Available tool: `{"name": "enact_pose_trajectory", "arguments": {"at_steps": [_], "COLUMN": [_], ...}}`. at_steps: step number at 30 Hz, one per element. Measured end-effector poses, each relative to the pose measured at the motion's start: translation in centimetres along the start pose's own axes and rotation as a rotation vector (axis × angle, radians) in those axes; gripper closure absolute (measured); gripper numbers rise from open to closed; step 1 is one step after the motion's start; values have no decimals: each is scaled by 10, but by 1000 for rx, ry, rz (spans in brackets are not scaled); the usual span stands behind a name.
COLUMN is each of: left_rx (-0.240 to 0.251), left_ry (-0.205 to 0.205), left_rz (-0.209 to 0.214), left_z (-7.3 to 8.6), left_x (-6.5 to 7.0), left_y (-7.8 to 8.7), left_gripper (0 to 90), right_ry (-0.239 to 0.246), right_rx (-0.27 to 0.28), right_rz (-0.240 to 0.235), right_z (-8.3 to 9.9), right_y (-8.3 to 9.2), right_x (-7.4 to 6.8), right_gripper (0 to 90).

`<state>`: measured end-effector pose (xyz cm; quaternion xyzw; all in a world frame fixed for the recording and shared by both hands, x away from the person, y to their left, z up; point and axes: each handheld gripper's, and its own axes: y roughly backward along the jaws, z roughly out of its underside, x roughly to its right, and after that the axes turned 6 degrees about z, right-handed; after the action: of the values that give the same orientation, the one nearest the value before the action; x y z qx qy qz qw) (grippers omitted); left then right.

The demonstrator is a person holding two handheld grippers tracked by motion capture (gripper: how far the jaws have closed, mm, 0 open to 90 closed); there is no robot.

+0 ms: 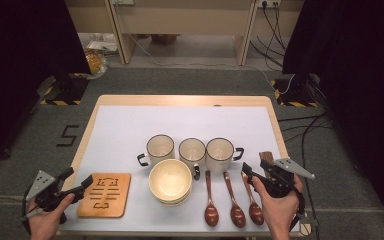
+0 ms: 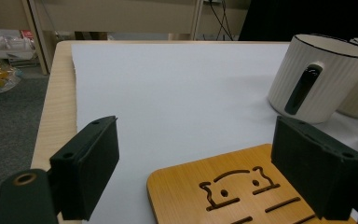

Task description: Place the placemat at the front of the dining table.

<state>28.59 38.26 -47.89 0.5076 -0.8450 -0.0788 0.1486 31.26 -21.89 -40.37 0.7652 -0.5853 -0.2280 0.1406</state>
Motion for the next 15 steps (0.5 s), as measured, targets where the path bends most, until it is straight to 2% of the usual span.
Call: {"name": "enact_pose_trajectory", "arguments": {"at_steps": [11,15], "left_rx": [-6,-12], "left_ry": [-4,-3], "left_rz": [3,13], "left_z": [2,3], "left_x": [1,1], "left_y": [-1,0], "left_gripper": [147,146], "right_ry": [15,31], "right_rx": [7,19], "right_rz": [-18,-33], "right_z": [-2,-6], "right_y": [-1,-2], "right_x": [-6,-17], "right_gripper": [303,302]}}
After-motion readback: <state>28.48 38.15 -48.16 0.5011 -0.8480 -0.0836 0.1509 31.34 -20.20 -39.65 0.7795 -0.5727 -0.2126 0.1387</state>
